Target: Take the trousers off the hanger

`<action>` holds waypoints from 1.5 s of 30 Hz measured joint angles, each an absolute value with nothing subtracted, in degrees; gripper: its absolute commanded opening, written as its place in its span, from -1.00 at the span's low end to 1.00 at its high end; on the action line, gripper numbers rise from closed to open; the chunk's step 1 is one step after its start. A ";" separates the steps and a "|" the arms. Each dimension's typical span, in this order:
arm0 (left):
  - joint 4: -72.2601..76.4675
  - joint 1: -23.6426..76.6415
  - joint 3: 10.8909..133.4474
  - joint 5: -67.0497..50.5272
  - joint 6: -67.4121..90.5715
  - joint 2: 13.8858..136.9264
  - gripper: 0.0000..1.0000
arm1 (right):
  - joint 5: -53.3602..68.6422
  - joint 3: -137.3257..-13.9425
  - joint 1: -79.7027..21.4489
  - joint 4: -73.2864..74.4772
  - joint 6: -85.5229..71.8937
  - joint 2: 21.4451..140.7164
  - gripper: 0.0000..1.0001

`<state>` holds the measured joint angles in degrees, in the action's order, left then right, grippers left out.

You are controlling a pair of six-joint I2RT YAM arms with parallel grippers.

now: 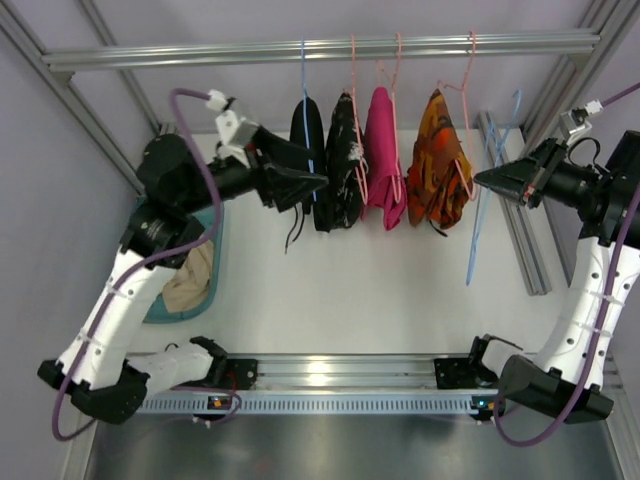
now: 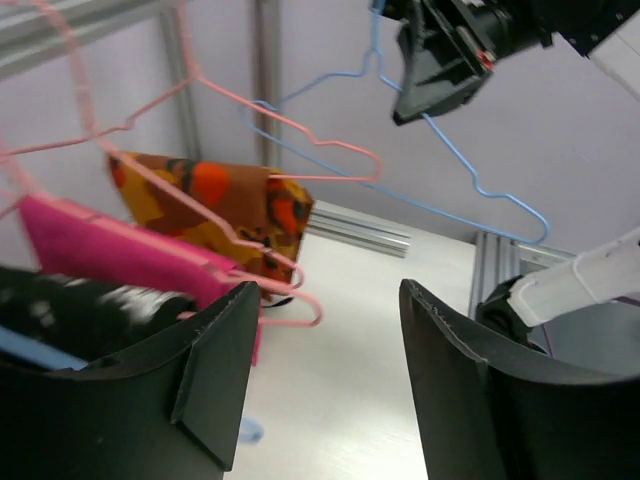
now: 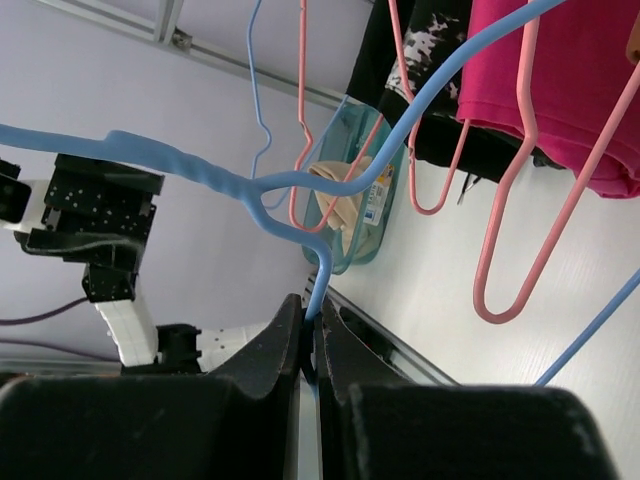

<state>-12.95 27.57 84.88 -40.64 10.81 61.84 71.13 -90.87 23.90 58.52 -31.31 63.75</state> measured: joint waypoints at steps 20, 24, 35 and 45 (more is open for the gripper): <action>-15.27 72.25 104.20 -10.72 -6.02 95.55 -0.22 | 70.83 -91.13 24.32 56.77 -31.53 59.53 -1.00; -16.23 73.49 108.53 -8.51 -7.22 99.11 -0.23 | 70.28 -89.86 24.58 56.66 -29.76 58.19 -0.99; -16.73 76.27 117.62 -4.78 -8.21 106.06 -0.11 | 70.52 -88.86 24.62 57.17 -29.08 58.15 -1.00; -15.75 75.22 102.35 -2.76 -7.01 95.26 0.41 | 77.25 -84.18 27.14 38.37 -45.89 56.88 -1.00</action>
<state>-15.75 75.22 102.35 -2.76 -7.01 95.26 77.25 -84.18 27.14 38.37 -45.89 56.88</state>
